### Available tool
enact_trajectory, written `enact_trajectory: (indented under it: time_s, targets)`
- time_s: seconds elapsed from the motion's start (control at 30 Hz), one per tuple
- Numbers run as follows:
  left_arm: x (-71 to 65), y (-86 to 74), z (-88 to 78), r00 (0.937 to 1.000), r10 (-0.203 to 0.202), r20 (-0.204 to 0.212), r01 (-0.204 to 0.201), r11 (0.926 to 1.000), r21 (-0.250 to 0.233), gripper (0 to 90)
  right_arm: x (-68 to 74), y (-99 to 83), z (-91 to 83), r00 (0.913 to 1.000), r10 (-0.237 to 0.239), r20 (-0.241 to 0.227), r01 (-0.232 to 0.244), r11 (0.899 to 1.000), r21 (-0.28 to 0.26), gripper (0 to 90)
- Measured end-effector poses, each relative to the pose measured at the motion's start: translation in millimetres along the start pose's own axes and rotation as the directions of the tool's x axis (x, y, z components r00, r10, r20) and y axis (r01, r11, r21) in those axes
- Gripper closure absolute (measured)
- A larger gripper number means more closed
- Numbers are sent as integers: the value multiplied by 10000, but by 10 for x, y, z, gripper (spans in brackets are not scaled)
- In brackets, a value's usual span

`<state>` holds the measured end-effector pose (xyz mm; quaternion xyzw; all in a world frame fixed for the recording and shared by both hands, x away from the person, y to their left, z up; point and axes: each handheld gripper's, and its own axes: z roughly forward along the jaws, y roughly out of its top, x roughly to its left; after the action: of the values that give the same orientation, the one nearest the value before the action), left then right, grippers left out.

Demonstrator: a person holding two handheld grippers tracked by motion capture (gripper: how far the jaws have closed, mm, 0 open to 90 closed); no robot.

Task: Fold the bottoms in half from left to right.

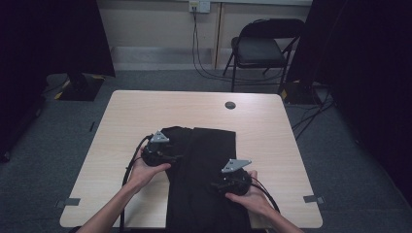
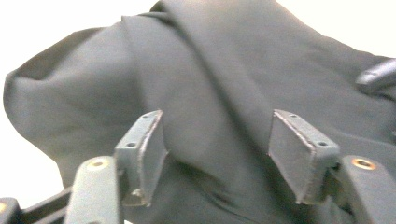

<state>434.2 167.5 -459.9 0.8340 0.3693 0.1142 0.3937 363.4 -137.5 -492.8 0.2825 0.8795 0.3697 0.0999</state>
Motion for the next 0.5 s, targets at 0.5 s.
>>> enact_trajectory:
  time_s: [0.5]
  targets:
    - [320,230,395,9962,-499,-719,497,9988,-52,261,-1074,652,201,9738,1550,1667,-1353,9830,-1240,245]
